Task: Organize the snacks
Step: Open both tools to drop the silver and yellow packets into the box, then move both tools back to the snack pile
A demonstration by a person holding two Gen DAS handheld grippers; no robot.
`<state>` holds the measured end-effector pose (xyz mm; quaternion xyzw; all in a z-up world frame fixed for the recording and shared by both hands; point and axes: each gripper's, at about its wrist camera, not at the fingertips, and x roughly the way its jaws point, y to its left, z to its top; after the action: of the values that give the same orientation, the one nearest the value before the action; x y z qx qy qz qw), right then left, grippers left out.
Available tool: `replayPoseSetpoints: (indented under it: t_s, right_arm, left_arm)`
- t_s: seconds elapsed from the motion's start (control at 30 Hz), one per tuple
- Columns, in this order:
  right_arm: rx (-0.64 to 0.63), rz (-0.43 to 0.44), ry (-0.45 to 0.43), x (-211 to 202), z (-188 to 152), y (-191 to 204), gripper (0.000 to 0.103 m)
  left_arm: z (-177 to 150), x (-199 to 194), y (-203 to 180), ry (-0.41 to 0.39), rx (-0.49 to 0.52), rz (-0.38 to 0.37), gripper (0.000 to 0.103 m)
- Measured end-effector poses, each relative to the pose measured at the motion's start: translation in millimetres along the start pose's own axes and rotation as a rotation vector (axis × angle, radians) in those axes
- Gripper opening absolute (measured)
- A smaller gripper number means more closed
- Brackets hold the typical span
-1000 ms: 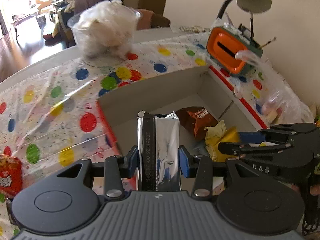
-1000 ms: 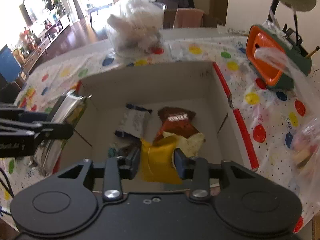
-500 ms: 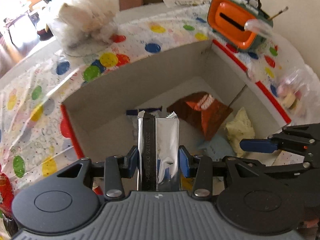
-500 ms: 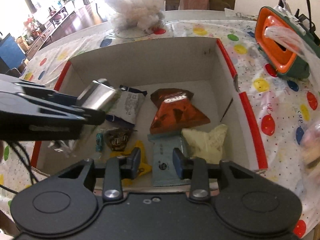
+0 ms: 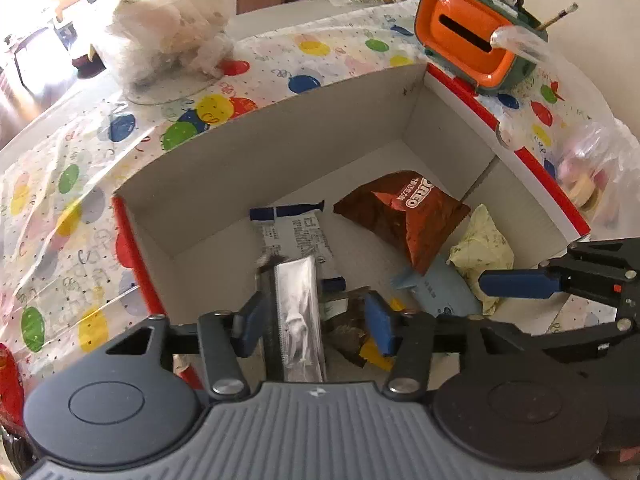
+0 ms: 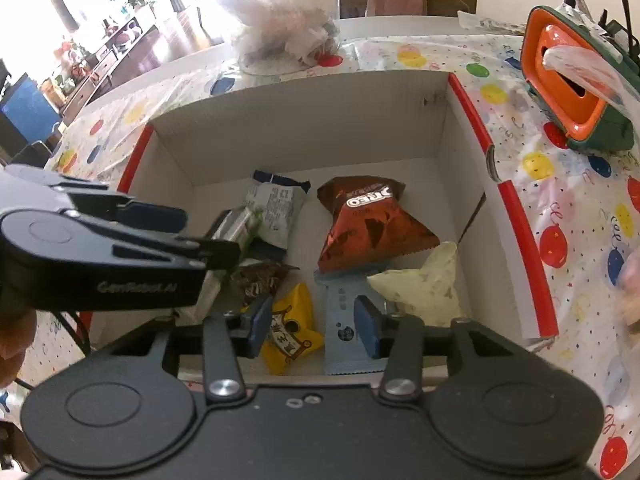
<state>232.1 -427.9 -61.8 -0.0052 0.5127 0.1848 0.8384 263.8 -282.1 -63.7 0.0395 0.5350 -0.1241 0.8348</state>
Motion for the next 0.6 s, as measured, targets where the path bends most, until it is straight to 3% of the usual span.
replayPoseSetpoints:
  t_s: [0.43, 0.6]
  right_arm:
    - [0.002, 0.034, -0.077, -29, 3, 16, 0.059]
    - [-0.009, 0.038, -0.118, -40, 4, 29, 0.073]
  left_arm:
    - [-19, -52, 25, -0.120, -0.045, -0.038, 0.058]
    - [-32, -71, 44, -0.160, -0.095, -0.044, 0.061]
